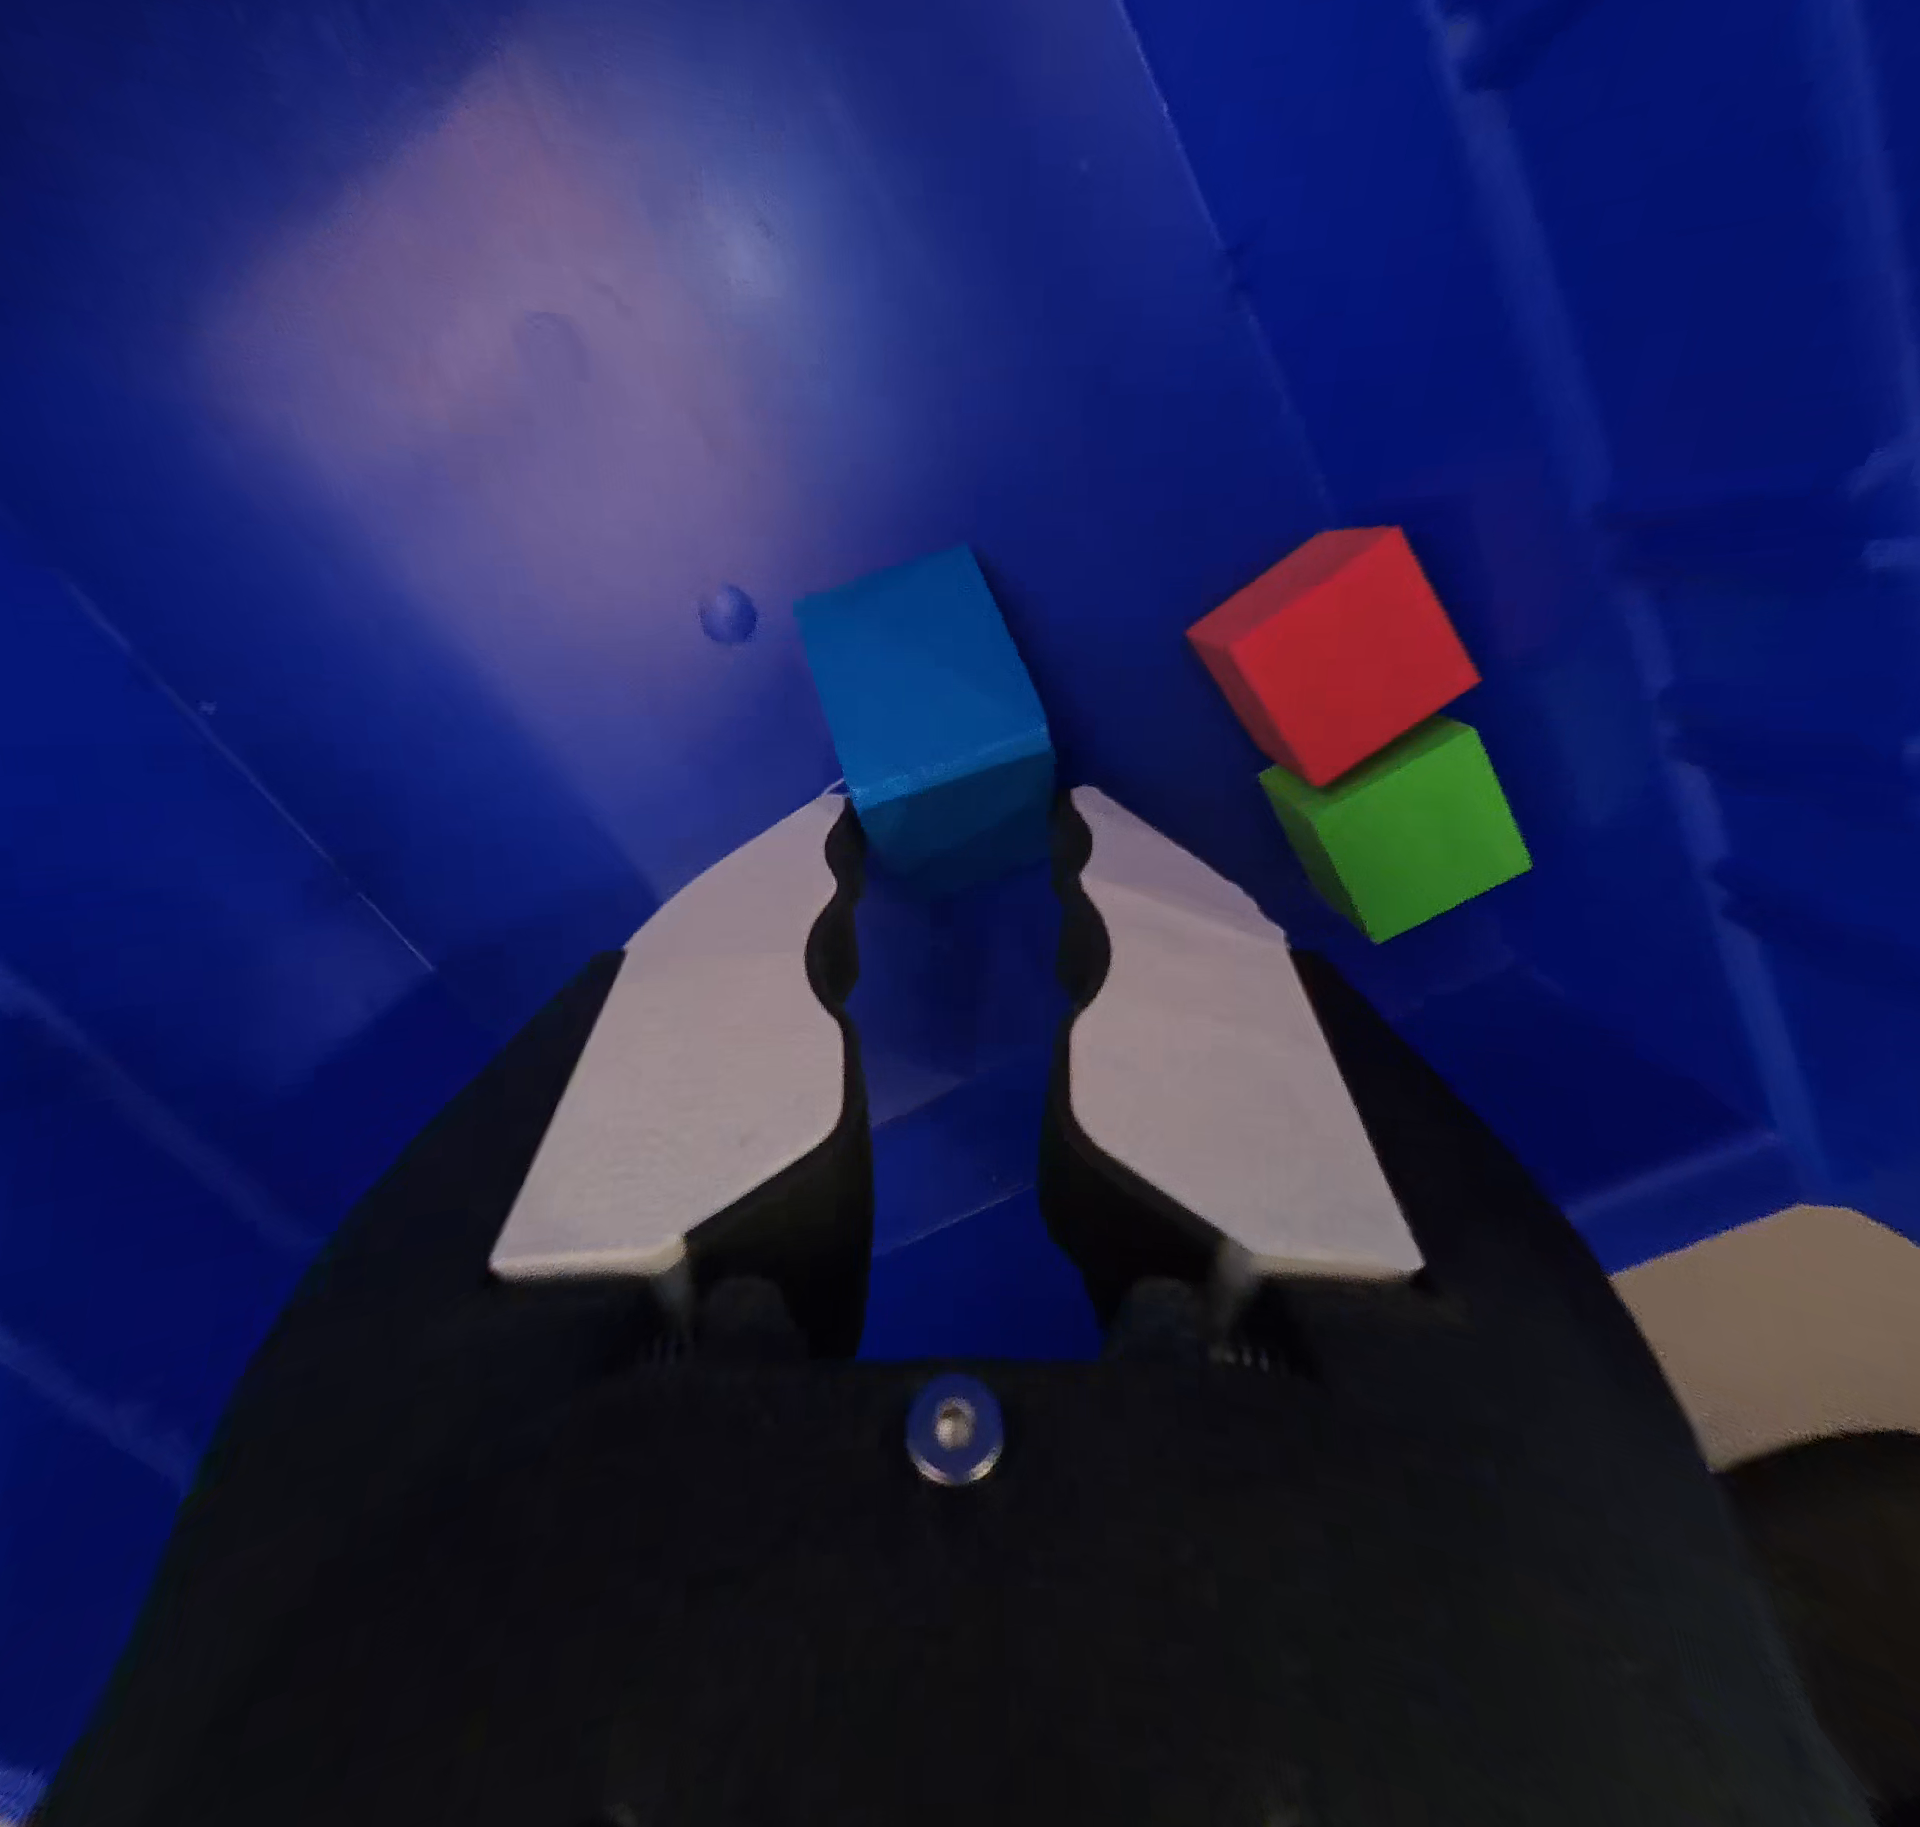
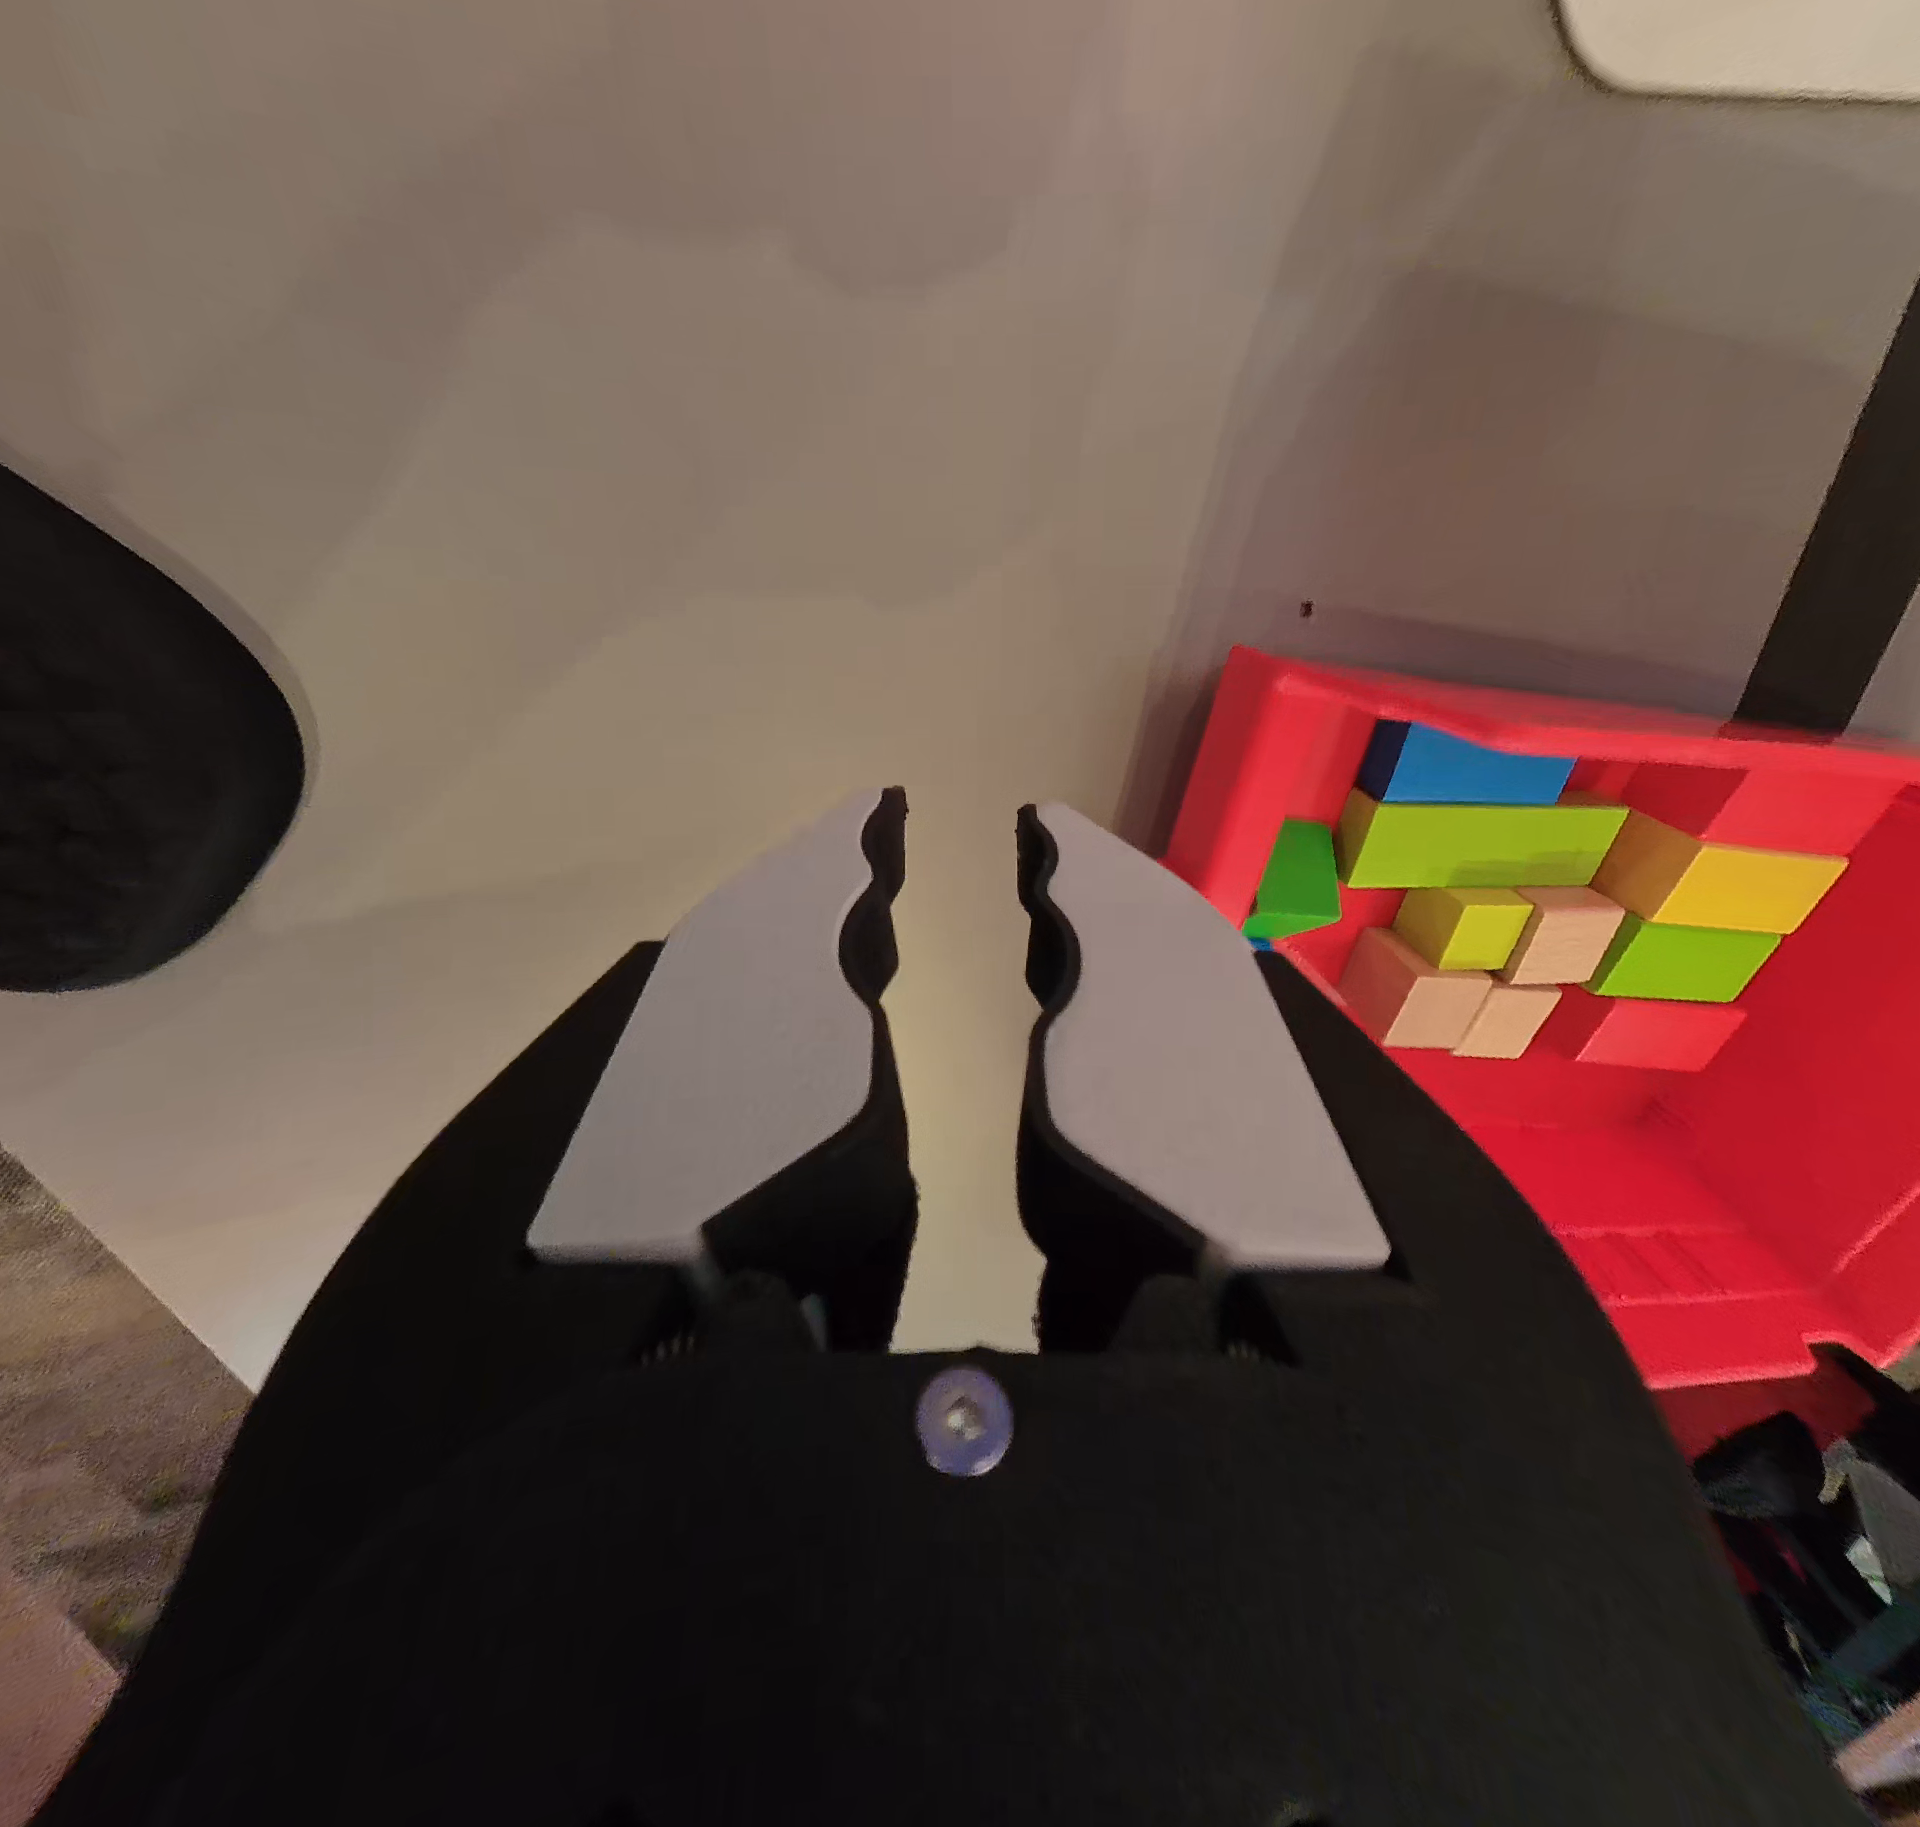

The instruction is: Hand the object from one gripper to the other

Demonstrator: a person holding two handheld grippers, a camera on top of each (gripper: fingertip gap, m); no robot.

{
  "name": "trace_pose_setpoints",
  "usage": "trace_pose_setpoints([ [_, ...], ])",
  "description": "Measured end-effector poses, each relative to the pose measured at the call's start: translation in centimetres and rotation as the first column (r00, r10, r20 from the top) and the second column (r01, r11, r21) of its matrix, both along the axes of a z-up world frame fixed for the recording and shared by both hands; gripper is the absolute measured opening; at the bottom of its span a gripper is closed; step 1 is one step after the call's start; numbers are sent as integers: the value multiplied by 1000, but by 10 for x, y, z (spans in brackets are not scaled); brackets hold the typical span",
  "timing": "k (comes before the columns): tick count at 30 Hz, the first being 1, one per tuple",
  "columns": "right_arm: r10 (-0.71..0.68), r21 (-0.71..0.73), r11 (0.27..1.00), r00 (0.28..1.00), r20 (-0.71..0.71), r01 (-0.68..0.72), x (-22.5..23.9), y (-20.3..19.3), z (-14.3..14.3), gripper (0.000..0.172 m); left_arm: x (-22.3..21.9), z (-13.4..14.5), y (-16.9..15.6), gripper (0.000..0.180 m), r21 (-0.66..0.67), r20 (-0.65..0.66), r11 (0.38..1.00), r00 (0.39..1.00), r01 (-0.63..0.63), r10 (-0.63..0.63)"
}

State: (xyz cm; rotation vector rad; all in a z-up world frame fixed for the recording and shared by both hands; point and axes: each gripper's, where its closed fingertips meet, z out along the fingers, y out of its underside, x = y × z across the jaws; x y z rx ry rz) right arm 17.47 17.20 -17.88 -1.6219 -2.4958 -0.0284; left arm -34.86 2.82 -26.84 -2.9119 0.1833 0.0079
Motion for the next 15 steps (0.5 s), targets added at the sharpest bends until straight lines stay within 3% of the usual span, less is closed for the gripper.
trace_pose_setpoints([
  [4,33,-44,998,987,-157,-41,-36,-18,21,23,5,11,2,35,86,-24,992,996,91,-90],
  [7,82,-78,990,937,-339,-115,-89,-44,43,27,3,33,0,35,125,-85,982,987,143,-133],
  [12,184,-86,942,716,-673,-323,-196,-105,98,34,48,110,-7,34,237,-66,921,951,309,-302],
  [15,243,-39,911,610,-754,-411,-245,-128,124,36,106,154,-15,34,280,-21,843,881,459,-472],
])
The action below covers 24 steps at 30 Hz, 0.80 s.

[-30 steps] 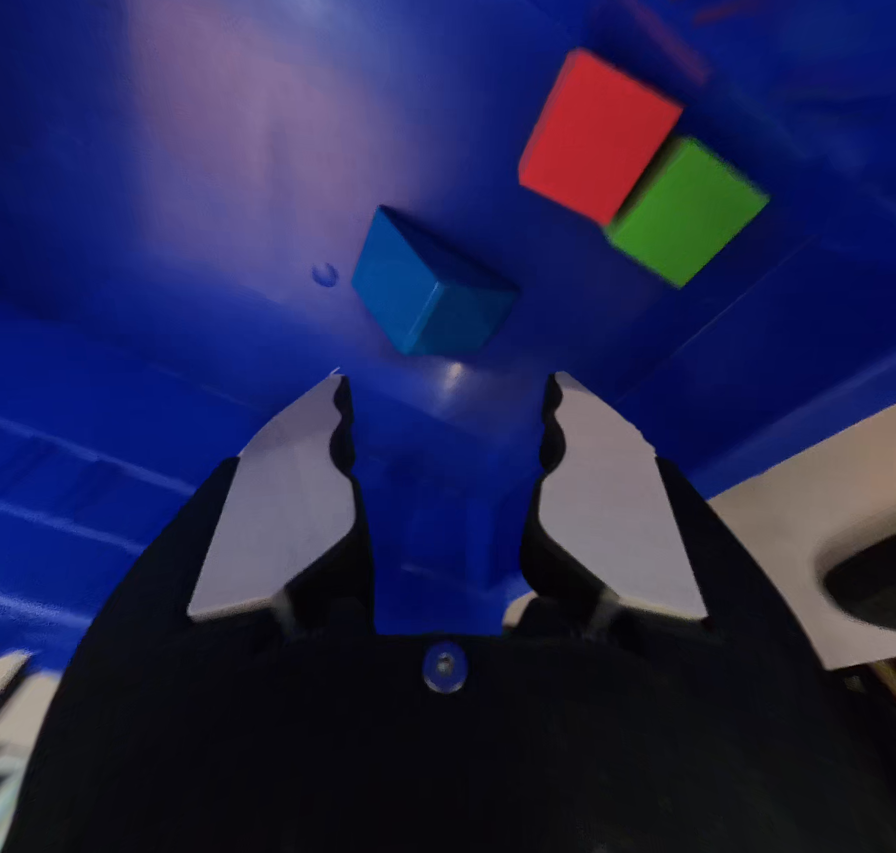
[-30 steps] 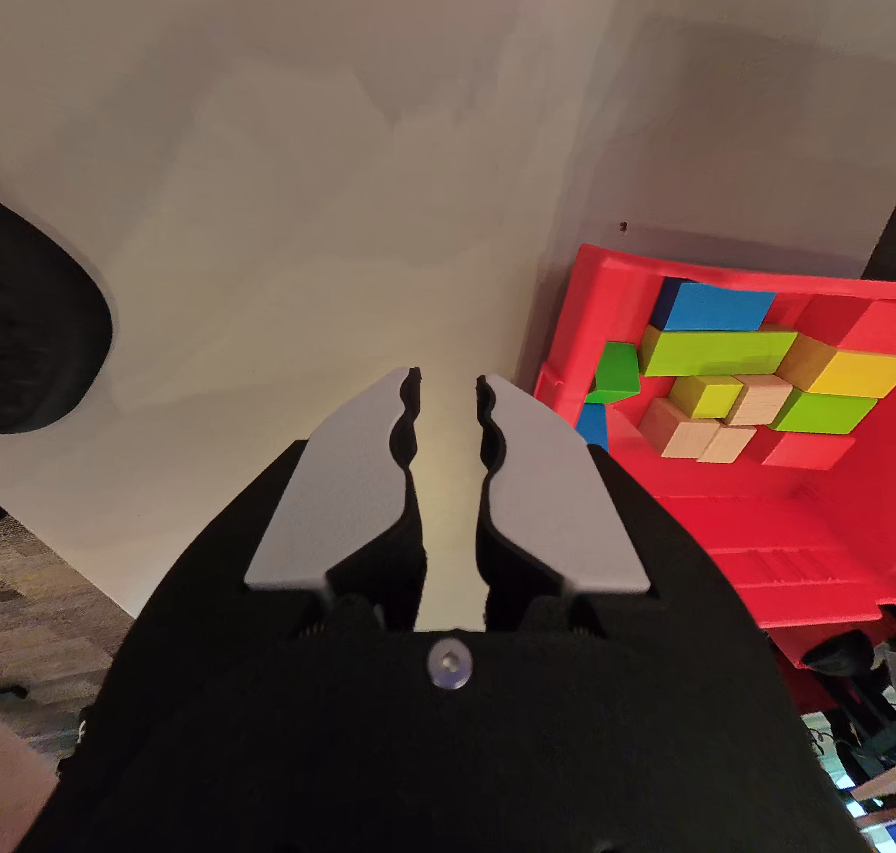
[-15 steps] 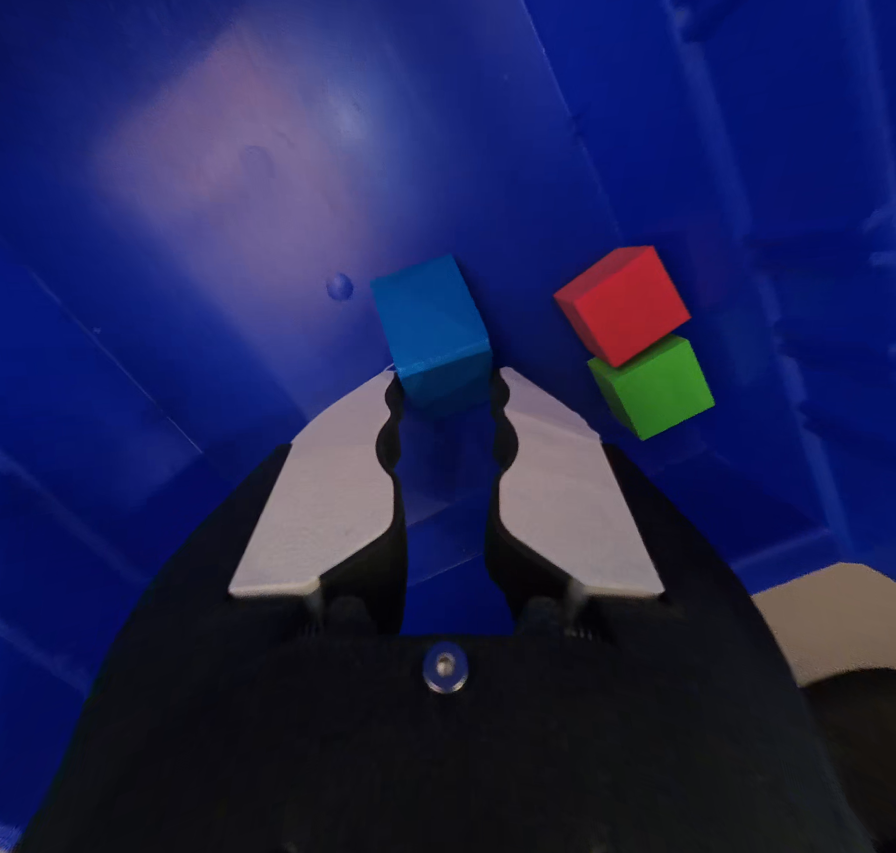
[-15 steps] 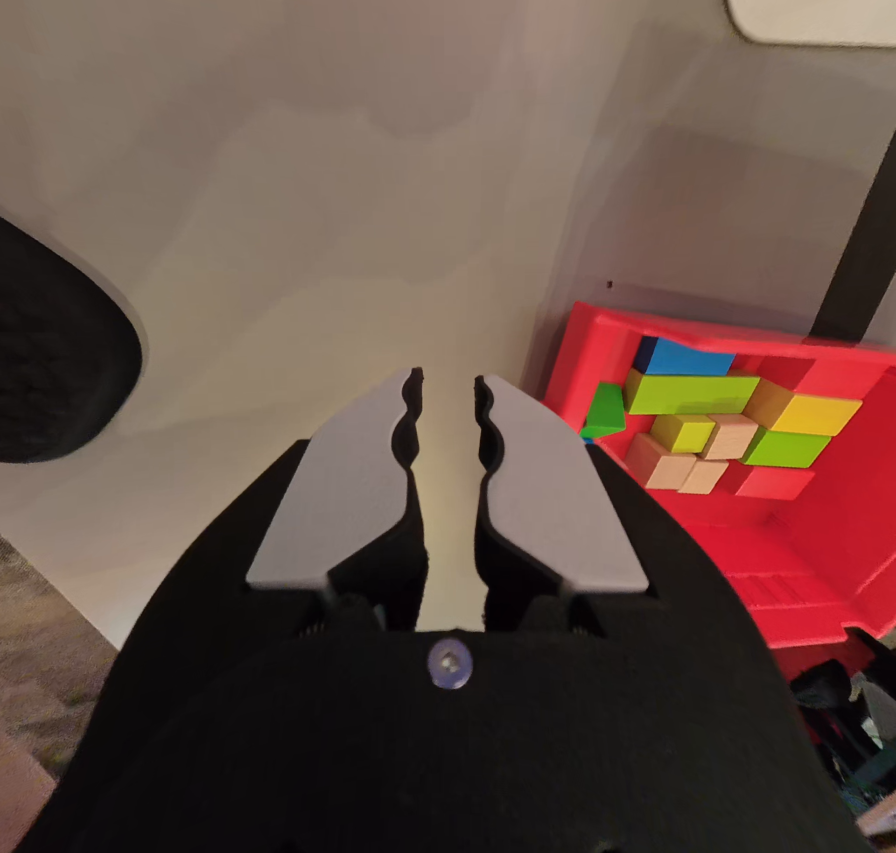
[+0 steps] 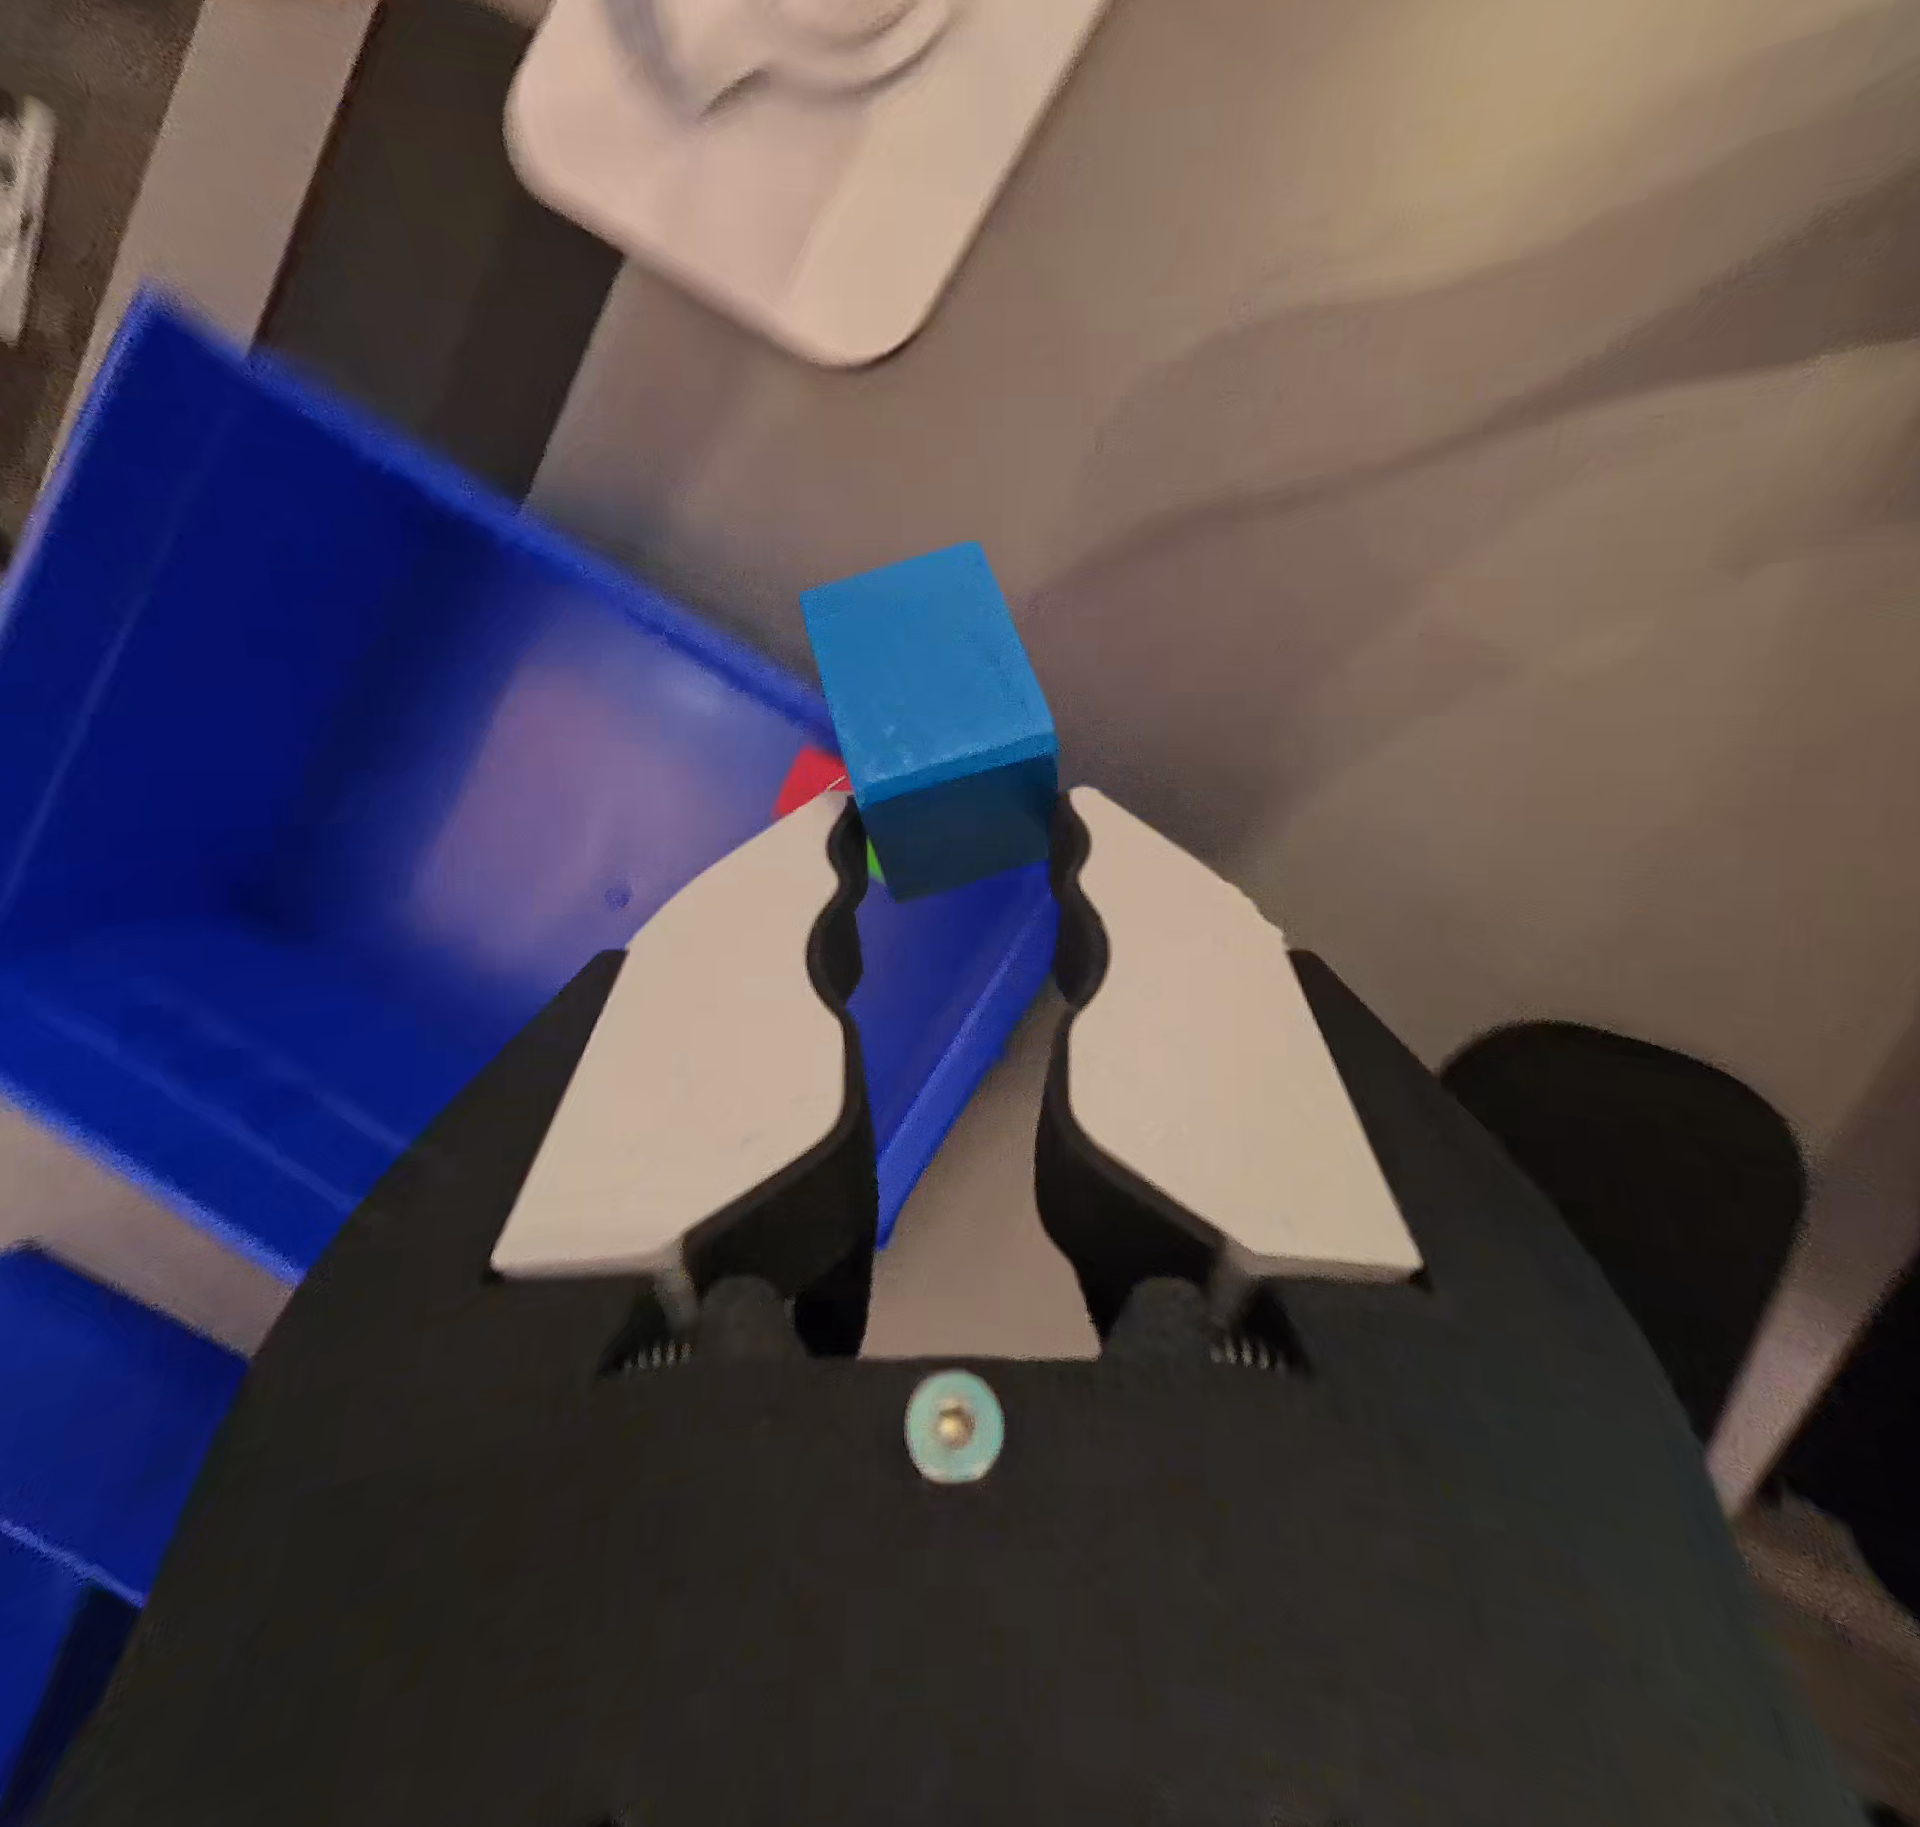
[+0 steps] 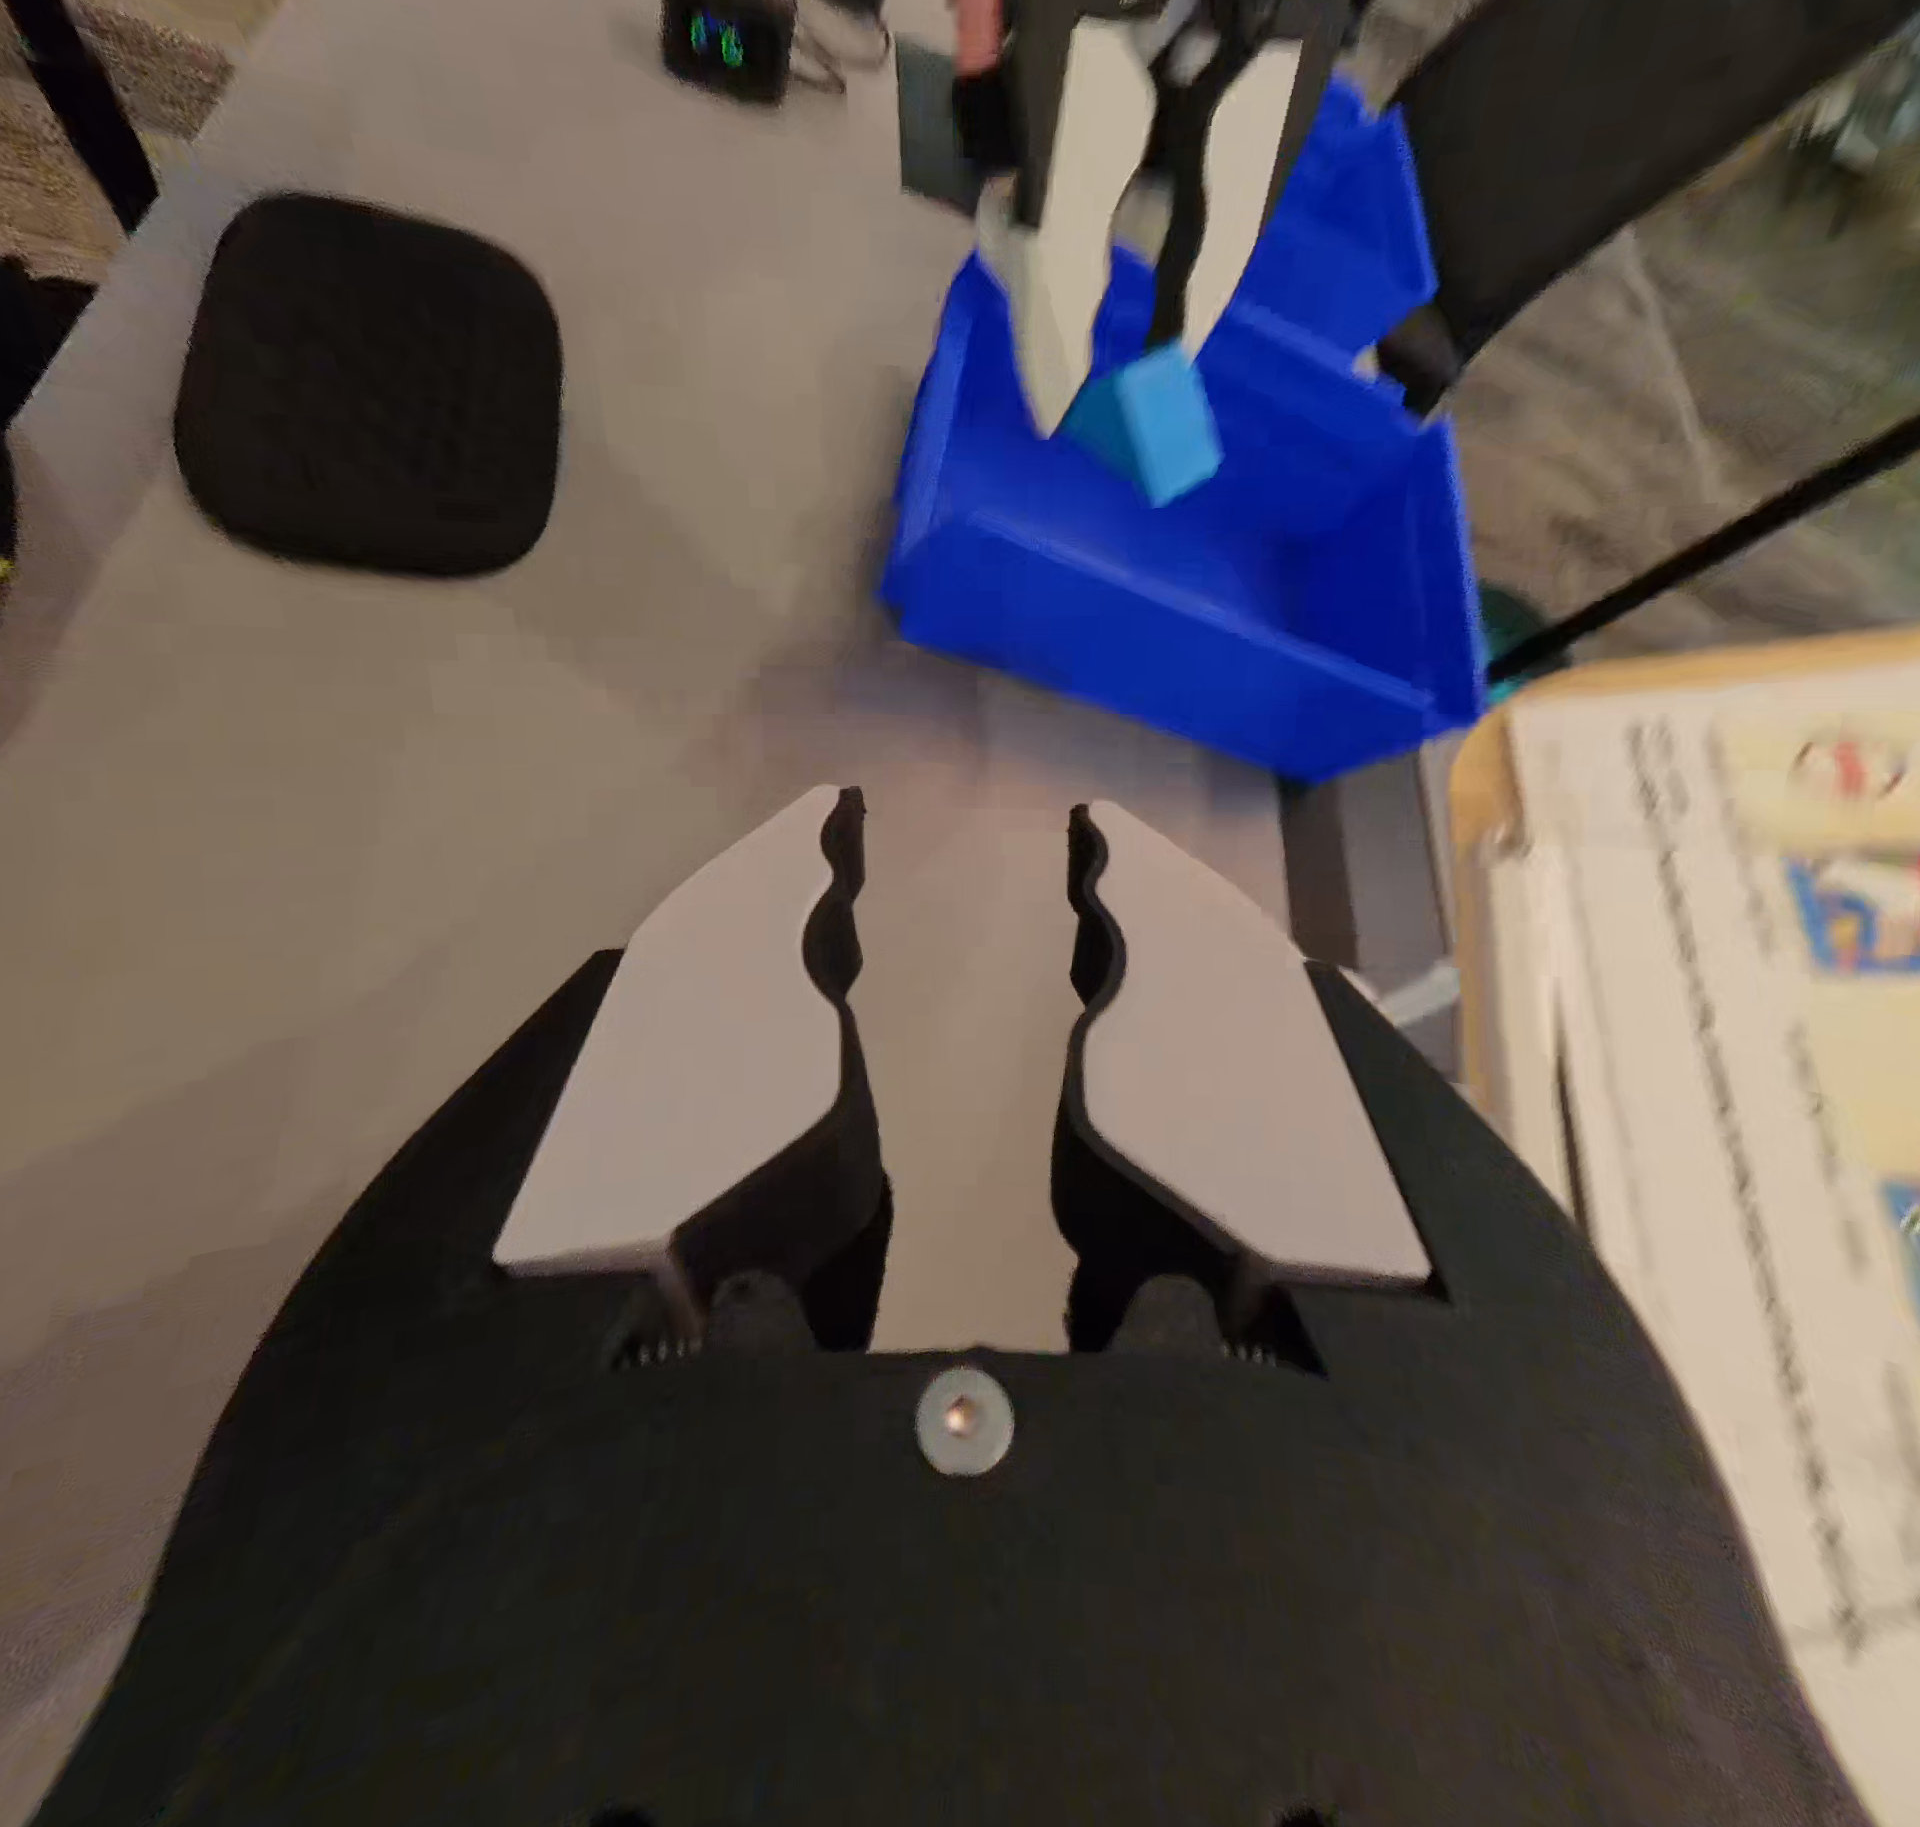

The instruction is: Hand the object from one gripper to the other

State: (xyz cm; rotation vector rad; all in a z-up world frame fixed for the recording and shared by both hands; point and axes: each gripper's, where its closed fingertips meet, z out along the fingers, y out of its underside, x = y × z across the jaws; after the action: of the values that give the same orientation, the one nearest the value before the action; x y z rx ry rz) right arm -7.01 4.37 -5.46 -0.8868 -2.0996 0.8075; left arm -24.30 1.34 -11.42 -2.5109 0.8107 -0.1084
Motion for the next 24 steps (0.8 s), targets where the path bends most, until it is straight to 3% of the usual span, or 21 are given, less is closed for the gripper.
trace_pose_setpoints([
  [3,58,-14,998,998,-26,-59,-33,-12,13,38,49,18,-9,34,-19,-7,987,987,160,-160],
  [7,131,-39,991,991,5,-131,-53,-25,7,42,91,30,-10,34,-4,20,963,962,271,-271],
  [13,179,-54,983,981,73,-175,-53,-31,-8,35,114,36,-8,34,7,22,943,943,332,-332],
  [24,146,-36,989,978,150,-143,-32,-30,-19,32,135,32,-5,34,-60,-57,909,907,413,-416],
])
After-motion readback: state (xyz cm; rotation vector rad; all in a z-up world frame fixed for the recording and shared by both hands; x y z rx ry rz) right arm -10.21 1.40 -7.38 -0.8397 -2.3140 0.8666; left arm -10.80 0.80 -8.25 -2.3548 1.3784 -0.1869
